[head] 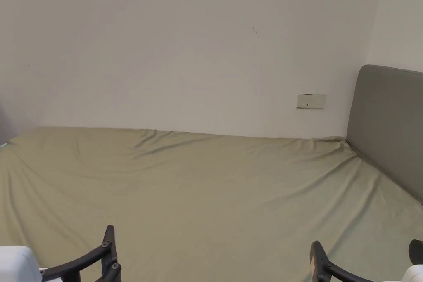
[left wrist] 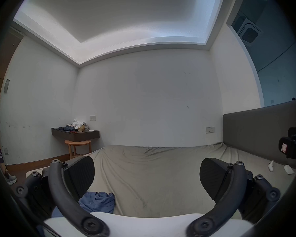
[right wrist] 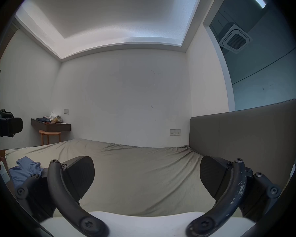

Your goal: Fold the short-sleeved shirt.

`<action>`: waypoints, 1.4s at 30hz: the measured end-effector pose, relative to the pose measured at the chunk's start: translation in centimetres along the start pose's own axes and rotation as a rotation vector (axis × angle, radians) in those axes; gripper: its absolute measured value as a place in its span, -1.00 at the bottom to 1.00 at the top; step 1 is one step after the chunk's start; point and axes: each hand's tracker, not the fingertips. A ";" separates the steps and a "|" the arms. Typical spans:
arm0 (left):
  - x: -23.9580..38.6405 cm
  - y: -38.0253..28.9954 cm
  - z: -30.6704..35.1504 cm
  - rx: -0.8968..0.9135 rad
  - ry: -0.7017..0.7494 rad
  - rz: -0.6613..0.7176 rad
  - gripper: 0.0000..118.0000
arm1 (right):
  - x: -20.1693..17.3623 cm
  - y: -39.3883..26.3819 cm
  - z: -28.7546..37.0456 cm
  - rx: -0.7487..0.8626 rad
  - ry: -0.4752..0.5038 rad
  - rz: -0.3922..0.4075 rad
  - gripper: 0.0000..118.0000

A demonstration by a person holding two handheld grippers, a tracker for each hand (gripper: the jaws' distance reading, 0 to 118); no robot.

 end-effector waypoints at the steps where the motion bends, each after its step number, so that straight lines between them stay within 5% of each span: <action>1: 0.1 0.0 0.0 -0.002 -0.007 -0.001 1.00 | -0.1 0.0 0.0 -0.001 0.000 0.002 1.00; 14: 0.9 0.2 0.5 0.002 -0.064 -0.069 0.89 | 0.5 0.1 0.4 0.002 0.007 -0.020 1.00; 15: 1.0 0.2 0.7 0.010 -0.093 -0.094 0.42 | 0.5 0.1 0.5 0.006 0.010 -0.021 0.89; 17: 1.6 0.3 0.4 0.001 -0.068 -0.111 -0.74 | 0.5 0.1 0.5 0.012 0.004 -0.021 0.25; 18: 1.8 0.2 0.2 0.001 -0.032 -0.111 -0.99 | 0.4 0.1 0.5 0.015 -0.022 -0.019 -0.55; 19: 1.7 0.1 0.1 0.004 -0.053 -0.099 -1.00 | 0.4 0.0 0.5 0.014 -0.032 -0.027 -0.97; 30: 0.7 0.6 0.2 -0.052 -0.052 -0.040 -1.00 | -0.3 0.5 0.0 -0.006 0.006 -0.032 -0.98; 42: -13.2 -1.5 8.7 -0.189 0.531 -0.032 -1.00 | -17.3 0.0 -5.4 -0.029 0.619 -0.052 -0.98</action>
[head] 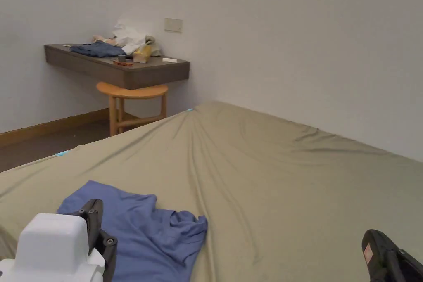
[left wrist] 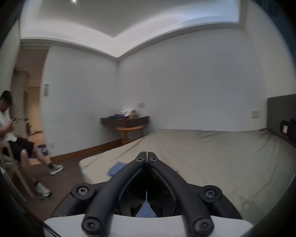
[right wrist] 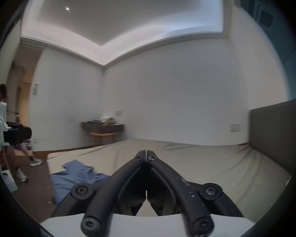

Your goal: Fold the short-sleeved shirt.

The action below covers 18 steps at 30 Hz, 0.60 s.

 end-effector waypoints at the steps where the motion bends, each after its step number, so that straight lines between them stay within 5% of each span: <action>1: -1.1 -0.4 0.2 -0.020 0.033 0.009 -1.00 | -1.3 -0.1 -1.0 -0.007 0.053 -0.001 -0.98; 8: -4.4 -3.1 -1.1 -0.120 0.153 0.004 -1.00 | -6.9 -1.4 -5.3 -0.072 0.298 -0.066 -0.98; 18: -2.6 -8.0 -10.6 -0.314 0.024 0.026 -1.00 | -6.3 -4.6 -8.2 -0.211 0.268 -0.017 -0.97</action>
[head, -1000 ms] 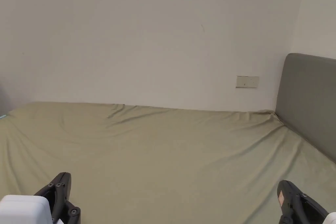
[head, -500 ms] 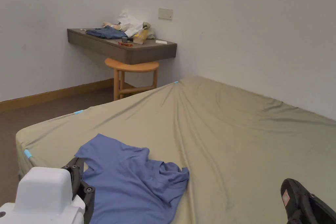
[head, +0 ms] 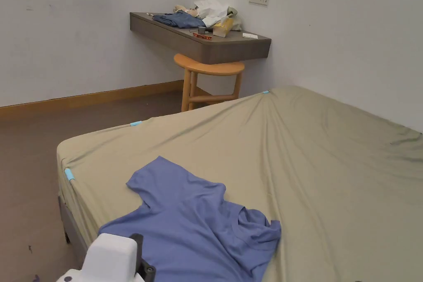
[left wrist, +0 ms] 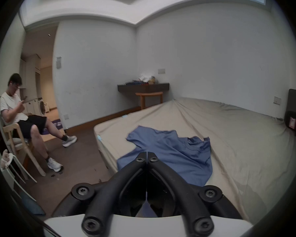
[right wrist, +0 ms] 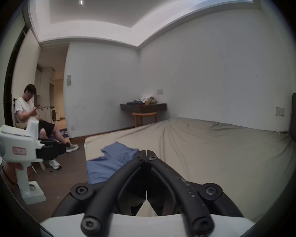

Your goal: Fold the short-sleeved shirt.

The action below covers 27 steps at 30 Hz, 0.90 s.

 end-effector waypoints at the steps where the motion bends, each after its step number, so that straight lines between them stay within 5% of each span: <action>1: 0.4 -0.1 -1.8 -0.012 -0.030 0.004 -1.00 | 0.4 -0.5 0.0 -0.015 -0.015 0.006 -0.97; 7: 3.3 -1.6 -12.0 -0.147 -0.158 0.016 -0.98 | 3.5 -2.5 -1.1 -0.099 -0.065 -0.040 -0.97; 10: 4.3 -2.5 -16.6 -0.213 -0.205 0.098 -0.55 | 4.7 -3.5 -1.0 -0.140 -0.084 -0.036 -0.97; 11: 4.7 -2.9 -17.9 -0.239 -0.195 0.114 -0.55 | 5.1 -3.8 -1.0 -0.159 -0.095 -0.030 -0.97; 12: 5.2 -3.2 -19.2 -0.260 -0.186 0.122 0.23 | 5.5 -4.0 -1.0 -0.175 -0.103 -0.027 -0.97; 13: 5.7 -3.5 -20.5 -0.269 -0.184 0.120 0.76 | 5.8 -4.3 -0.8 -0.193 -0.112 -0.027 -0.97; 14: 6.1 -3.6 -21.2 -0.264 -0.195 0.115 1.00 | 6.1 -4.5 -0.7 -0.207 -0.120 -0.028 -0.97; 19: 8.5 -4.4 -26.0 -0.431 -0.206 0.071 0.93 | 7.2 -5.2 -0.6 -0.251 -0.157 -0.030 -0.97; 21: 9.3 -4.5 -27.8 -0.555 -0.111 0.033 0.64 | 7.4 -5.4 -0.7 -0.261 -0.176 -0.031 -0.97; 22: 9.7 -3.9 -26.9 -0.439 -0.136 0.036 0.64 | 7.4 -5.5 -0.6 -0.261 -0.180 -0.032 -0.97; 23: 9.8 -3.7 -26.8 -0.447 -0.141 0.036 0.46 | 7.4 -5.5 -0.6 -0.264 -0.182 -0.036 -0.97; 26: 10.1 -3.7 -26.8 -0.450 -0.064 0.035 -0.82 | 7.5 -5.7 -0.5 -0.271 -0.178 -0.063 -0.97; 27: 9.7 -3.6 -26.7 -0.455 -0.027 0.059 -0.91 | 7.5 -5.7 -0.3 -0.271 -0.181 -0.066 -0.97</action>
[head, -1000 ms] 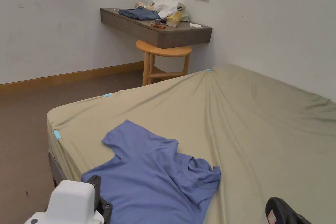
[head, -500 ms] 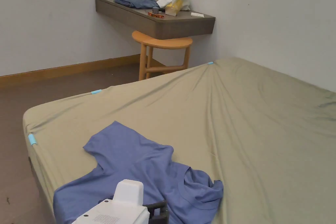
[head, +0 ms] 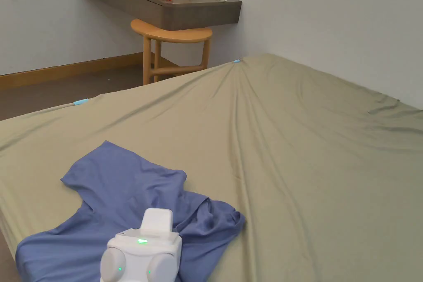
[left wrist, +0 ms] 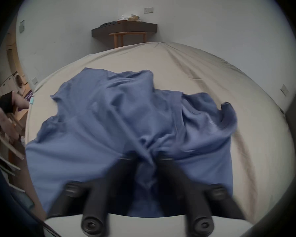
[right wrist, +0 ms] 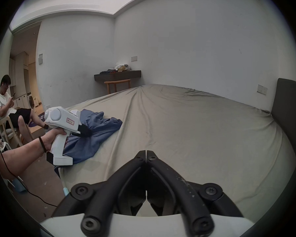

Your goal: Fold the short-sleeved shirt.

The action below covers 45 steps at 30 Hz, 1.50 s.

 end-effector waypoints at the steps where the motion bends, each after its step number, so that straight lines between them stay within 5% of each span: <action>1: -0.7 0.2 0.2 -0.019 -0.085 0.073 -0.91 | 0.0 -0.1 0.3 0.001 -0.005 -0.004 -0.97; 9: -6.0 1.3 3.1 0.003 -0.475 0.534 -0.91 | 2.0 -0.7 3.5 0.037 -0.055 -0.093 -0.97; 18: 3.0 2.6 8.6 0.054 -0.685 0.410 -0.91 | 4.7 -1.5 9.1 0.091 -0.175 -0.158 -0.97; 23: 11.5 2.4 13.0 0.048 -0.921 0.355 -0.91 | 6.7 -2.4 14.6 0.144 -0.288 -0.199 -0.97; 29: 24.4 -1.0 20.6 -0.086 -1.330 0.154 -0.91 | 9.1 -4.3 21.6 0.198 -0.488 -0.250 -0.97; 34: 34.5 -8.9 27.1 -0.225 -1.497 -0.154 -0.91 | 10.6 -6.3 26.5 0.234 -0.617 -0.317 -0.97; 41: 43.2 -24.3 27.8 -0.412 -1.242 -0.625 -0.91 | 12.2 -9.2 30.6 0.220 -0.726 -0.384 -0.97; 45: 42.5 -28.7 26.1 -0.417 -1.124 -0.749 -0.91 | 12.9 -10.4 30.9 0.189 -0.743 -0.409 -0.97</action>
